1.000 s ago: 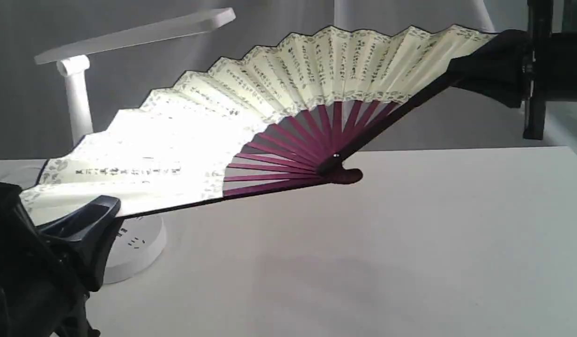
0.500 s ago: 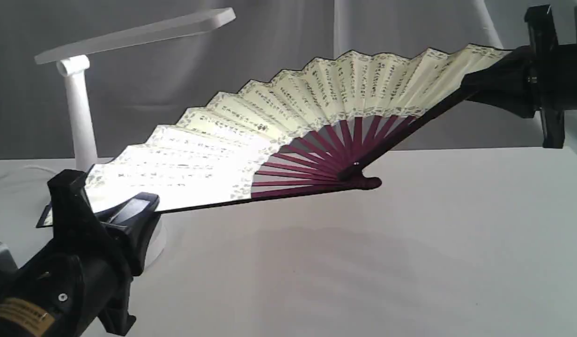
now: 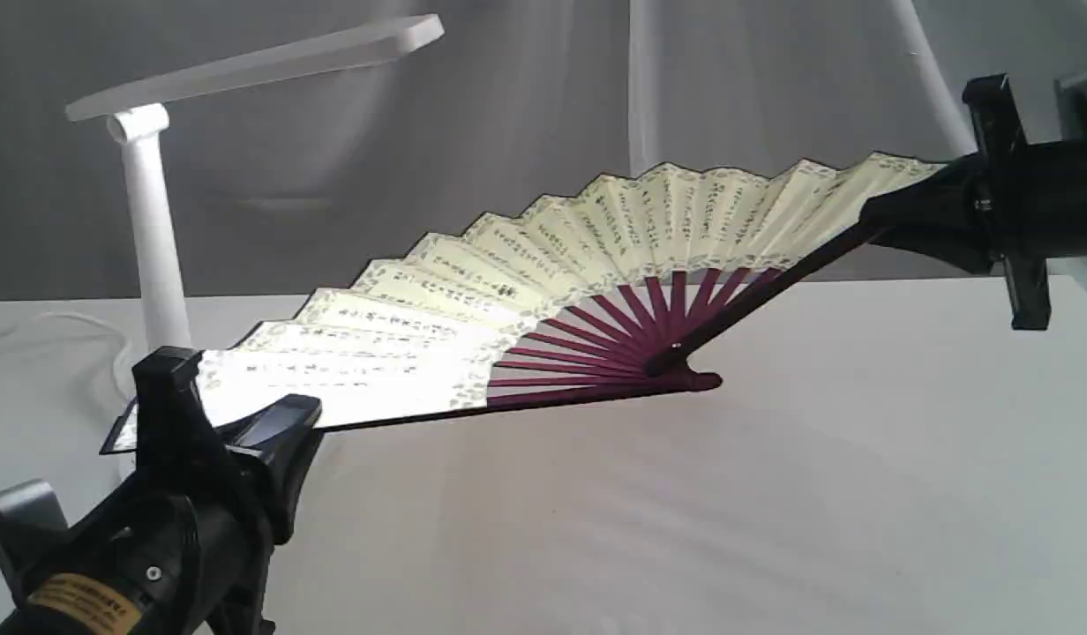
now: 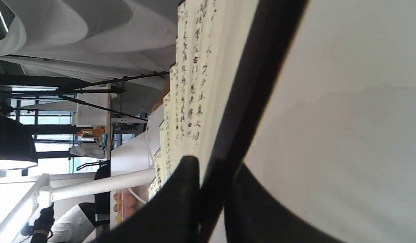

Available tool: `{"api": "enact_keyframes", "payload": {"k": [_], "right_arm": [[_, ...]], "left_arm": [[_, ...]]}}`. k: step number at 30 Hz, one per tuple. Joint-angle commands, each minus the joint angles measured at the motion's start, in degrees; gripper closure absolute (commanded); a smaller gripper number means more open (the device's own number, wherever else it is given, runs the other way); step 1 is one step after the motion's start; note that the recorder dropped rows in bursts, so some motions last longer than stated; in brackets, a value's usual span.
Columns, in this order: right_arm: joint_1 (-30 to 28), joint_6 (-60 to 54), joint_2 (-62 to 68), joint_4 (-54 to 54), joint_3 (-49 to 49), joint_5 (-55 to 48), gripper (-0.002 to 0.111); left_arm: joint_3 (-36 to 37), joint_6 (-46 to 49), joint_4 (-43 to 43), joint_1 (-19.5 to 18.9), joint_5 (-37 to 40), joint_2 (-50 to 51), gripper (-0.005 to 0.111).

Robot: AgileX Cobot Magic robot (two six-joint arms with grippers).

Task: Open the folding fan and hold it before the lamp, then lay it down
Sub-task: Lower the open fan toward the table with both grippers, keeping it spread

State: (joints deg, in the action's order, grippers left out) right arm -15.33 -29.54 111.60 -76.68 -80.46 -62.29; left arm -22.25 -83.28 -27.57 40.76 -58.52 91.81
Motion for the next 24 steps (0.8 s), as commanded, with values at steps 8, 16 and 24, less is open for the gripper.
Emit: {"api": "enact_keyframes", "payload": {"k": [8,16,24], "right_arm": [[-0.2,-4.9,2.0,4.0,0.1,2.5,0.107],[-0.2,-4.9,2.0,4.2,0.1,4.4,0.107],[-0.2,-4.9,2.0,6.1,0.1,5.6,0.107]], "left_arm": [[-0.7,-0.6,-0.2,-0.1,-3.0,2.7,0.107],[-4.0,-0.9,1.4,-0.1,-3.7,6.7,0.107],[-6.6,-1.0,1.5,-0.1,-3.7,9.5,0.107]]}}
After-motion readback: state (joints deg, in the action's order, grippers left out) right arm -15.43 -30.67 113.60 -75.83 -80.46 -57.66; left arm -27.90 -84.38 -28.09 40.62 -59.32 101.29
